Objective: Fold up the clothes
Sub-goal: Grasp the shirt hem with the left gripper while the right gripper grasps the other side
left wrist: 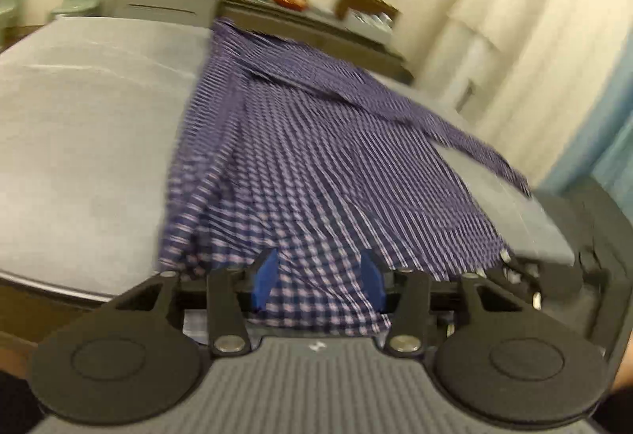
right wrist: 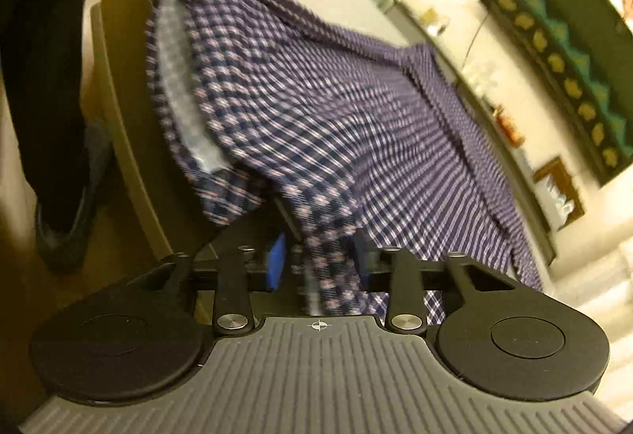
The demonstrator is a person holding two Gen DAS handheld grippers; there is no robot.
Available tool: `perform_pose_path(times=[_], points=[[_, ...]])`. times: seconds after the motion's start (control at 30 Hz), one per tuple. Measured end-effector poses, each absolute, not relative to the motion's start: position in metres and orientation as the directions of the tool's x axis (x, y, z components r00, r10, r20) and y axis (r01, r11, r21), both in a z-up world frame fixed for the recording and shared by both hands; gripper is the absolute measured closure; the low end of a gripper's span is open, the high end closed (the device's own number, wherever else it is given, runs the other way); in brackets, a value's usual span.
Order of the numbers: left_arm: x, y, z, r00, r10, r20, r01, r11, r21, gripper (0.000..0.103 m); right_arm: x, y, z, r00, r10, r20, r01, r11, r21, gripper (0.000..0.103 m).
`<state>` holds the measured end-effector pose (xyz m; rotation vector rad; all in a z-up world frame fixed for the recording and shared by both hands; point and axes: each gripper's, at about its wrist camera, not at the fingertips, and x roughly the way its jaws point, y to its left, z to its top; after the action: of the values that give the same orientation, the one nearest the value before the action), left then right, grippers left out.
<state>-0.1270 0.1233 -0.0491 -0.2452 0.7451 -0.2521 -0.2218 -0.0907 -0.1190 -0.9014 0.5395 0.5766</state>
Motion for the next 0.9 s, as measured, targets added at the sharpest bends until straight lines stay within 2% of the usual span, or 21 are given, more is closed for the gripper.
perform_pose_path(times=[0.07,0.2,0.3,0.4,0.5,0.8,0.87,0.9], points=[[-0.131,0.113,-0.051,0.71,-0.306,-0.634,0.18,0.95,-0.256,0.056,-0.205,-0.109,-0.094,0.67,0.305,-0.677,-0.686,0.603,-0.407,0.095],[-0.14,0.077,-0.055,0.677,-0.369,-0.637,0.333,0.925,-0.182,0.056,-0.168,-0.154,-0.061,0.562,0.473,-0.679,-0.667,0.745,-0.033,0.095],[-0.146,0.041,-0.064,0.644,-0.387,-0.66,0.449,0.89,-0.082,0.055,-0.152,-0.18,-0.057,0.504,0.565,-0.653,-0.62,0.763,0.182,0.095],[-0.149,0.012,-0.078,0.639,-0.357,-0.682,0.493,0.87,0.006,0.054,-0.138,-0.207,-0.056,0.453,0.667,-0.591,-0.549,0.731,0.404,0.092],[-0.147,-0.003,-0.088,0.628,-0.352,-0.694,0.51,0.86,0.025,0.054,-0.131,-0.23,-0.055,0.449,0.711,-0.542,-0.513,0.701,0.495,0.091],[-0.129,-0.013,-0.098,0.694,-0.229,-0.682,0.434,0.889,0.144,0.051,-0.141,-0.243,-0.062,0.503,0.674,-0.54,-0.5,0.737,0.455,0.091],[-0.123,-0.008,-0.1,0.686,-0.234,-0.689,0.402,0.911,0.091,0.049,-0.144,-0.25,-0.06,0.513,0.677,-0.527,-0.498,0.735,0.46,0.091],[-0.119,-0.003,-0.098,0.676,-0.272,-0.685,0.395,0.918,0.025,0.042,-0.142,-0.252,-0.058,0.514,0.679,-0.523,-0.495,0.733,0.466,0.091]])
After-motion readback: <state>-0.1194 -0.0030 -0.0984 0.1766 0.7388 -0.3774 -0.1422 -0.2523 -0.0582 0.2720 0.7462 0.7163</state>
